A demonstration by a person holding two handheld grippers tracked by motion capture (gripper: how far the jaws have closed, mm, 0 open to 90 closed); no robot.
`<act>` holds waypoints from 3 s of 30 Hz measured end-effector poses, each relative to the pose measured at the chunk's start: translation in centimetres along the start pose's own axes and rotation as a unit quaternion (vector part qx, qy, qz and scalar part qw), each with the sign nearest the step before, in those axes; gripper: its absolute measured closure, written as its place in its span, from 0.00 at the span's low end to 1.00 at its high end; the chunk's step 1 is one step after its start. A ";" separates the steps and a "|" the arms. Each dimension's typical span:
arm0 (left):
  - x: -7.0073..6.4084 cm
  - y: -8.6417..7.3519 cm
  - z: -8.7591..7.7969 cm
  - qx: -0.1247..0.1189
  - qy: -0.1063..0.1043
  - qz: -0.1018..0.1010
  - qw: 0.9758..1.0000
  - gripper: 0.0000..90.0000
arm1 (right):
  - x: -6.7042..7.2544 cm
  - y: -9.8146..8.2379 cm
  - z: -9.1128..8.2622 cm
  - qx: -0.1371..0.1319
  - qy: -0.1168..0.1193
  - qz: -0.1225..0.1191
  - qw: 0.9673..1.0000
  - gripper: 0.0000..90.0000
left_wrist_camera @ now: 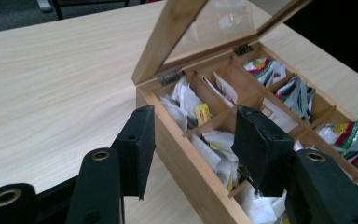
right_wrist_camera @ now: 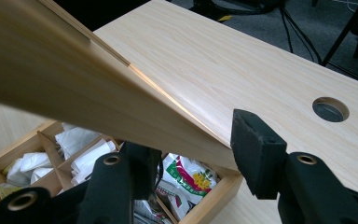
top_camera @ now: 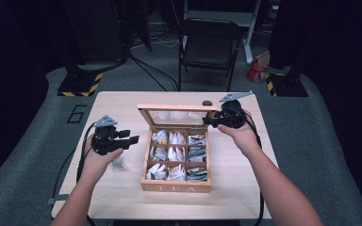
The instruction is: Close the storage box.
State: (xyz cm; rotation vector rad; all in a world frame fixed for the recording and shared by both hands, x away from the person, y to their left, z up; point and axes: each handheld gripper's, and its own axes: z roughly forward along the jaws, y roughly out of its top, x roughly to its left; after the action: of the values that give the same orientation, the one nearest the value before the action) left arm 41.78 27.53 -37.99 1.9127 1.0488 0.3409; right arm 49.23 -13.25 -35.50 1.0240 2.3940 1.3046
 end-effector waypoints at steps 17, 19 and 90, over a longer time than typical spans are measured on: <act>-0.9 3.7 0.7 -0.011 0.007 0.035 0.999 0.55 | 0.3 -0.2 -0.3 0.004 -0.002 -0.005 1.000 0.58; -1.1 4.2 0.7 -0.010 0.008 0.045 0.999 0.55 | 0.4 -0.3 -0.3 0.004 -0.003 -0.006 1.000 0.58; -3.9 2.2 -0.5 -0.018 0.007 0.075 0.997 0.66 | 5.1 -3.0 -5.4 -0.027 0.019 -0.041 0.999 0.56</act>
State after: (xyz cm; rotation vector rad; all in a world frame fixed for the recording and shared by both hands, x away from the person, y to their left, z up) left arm 40.29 24.22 -35.30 1.9647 0.9041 0.4559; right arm 41.42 -14.40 -34.17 0.8859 2.3872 1.3634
